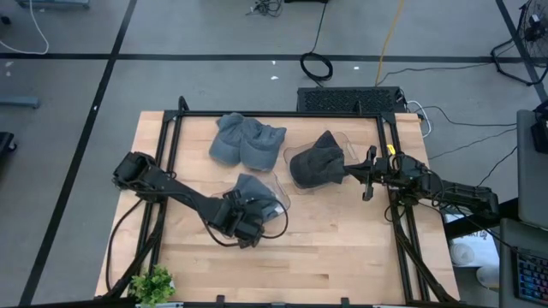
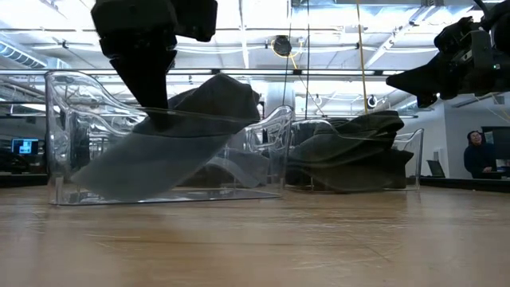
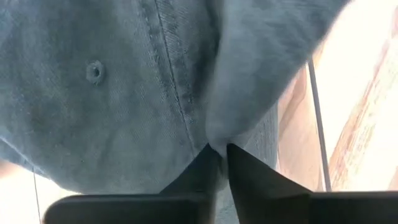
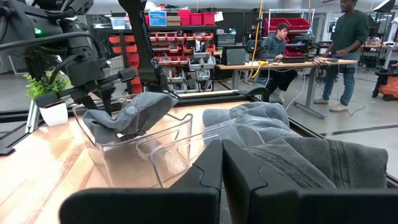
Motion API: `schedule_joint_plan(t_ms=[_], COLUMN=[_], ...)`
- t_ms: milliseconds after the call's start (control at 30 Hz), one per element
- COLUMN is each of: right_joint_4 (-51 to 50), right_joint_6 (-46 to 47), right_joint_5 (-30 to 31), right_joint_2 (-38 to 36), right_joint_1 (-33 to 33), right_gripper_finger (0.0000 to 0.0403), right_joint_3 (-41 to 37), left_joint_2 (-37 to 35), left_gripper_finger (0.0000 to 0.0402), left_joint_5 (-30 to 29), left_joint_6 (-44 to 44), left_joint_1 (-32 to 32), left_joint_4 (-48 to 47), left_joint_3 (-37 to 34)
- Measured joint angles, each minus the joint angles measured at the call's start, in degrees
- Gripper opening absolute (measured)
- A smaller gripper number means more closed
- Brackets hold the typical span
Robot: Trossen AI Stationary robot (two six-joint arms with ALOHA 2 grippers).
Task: Pick & Place hat
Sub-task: Put the bottom blue cap into the bottom transparent bin
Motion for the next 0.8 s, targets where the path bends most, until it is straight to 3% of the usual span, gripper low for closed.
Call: schedule_joint_plan(t_ms=[433, 667, 800], right_joint_4=[0.00, 0.00, 0.00], right_joint_6=[-0.01, 0.00, 0.00], right_joint_5=[-0.01, 0.00, -0.01], right_joint_2=[0.01, 0.02, 0.02], right_joint_1=[0.00, 0.00, 0.00], right_gripper_finger=[0.0000, 0.0000, 0.0000], right_joint_3=[0.01, 0.00, 0.01], left_joint_2=[-6.11, -13.00, -14.43], left_gripper_finger=[0.0188, 0.0206, 0.0206], left_joint_5=[-1.33, -8.64, -10.13], left_joint_6=[-2.00, -3.23, -3.38], left_joint_1=[0.18, 0.78, 4.21], left_joint_4=[-1.20, -1.09, -1.08], left_joint_3=[1.27, 1.33, 1.35])
